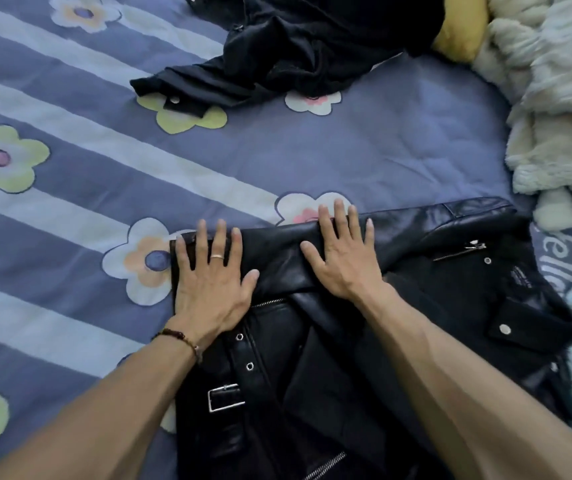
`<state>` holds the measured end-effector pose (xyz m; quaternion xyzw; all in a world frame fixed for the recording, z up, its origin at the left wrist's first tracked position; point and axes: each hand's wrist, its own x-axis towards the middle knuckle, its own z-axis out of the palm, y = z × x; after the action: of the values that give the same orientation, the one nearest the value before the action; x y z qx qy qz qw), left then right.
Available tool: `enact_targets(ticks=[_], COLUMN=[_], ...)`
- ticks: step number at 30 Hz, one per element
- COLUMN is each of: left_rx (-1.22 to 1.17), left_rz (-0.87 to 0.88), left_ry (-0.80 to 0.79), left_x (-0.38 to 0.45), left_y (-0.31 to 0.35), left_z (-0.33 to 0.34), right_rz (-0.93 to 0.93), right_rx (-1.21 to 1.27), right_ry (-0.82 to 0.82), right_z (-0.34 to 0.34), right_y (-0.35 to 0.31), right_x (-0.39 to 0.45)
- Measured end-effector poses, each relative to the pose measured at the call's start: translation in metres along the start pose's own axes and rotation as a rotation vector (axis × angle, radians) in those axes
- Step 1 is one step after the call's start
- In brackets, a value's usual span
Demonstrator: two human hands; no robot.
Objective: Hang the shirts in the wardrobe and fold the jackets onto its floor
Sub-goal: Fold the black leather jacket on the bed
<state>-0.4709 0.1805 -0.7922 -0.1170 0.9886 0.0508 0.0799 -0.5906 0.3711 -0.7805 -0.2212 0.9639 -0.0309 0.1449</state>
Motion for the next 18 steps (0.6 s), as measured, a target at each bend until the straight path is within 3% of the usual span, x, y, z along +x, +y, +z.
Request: enact_targets(ticks=[3,6,8,10,13,15,18], left_rx=[-0.104,-0.257,-0.345,-0.379,-0.188,-0.096,-0.087], left_rz=[0.156,0.331,0.414,0.443,0.409,0.37,0.346], left_ry=[0.193,0.231,0.135,-0.035,-0.305,-0.388,-0.437], left_x=[-0.042,-0.106,-0.146,-0.176,-0.204,-0.209,-0.199], left_y=[0.027,0.07,0.111,0.139,0.165,0.171,0.177], left_z=[-0.024,-0.021,-0.011,-0.003,0.01,0.012,0.0], right_rz=[-0.027,0.011,0.081,-0.011,-0.126,-0.145,-0.222], right_rx=[0.283,0.277,0.207,0.15,0.095,0.093,-0.09], right_ry=[0.157,0.219,0.147,0.08,-0.114,-0.304,-0.382], right_z=[-0.005,0.007,0.005,0.003,-0.001,0.002,0.011], right_y=[0.011,0.049,0.084,0.111,0.134,0.143,0.152], right_x=[-0.068,-0.147,-0.192,-0.226,-0.265,-0.273,-0.272])
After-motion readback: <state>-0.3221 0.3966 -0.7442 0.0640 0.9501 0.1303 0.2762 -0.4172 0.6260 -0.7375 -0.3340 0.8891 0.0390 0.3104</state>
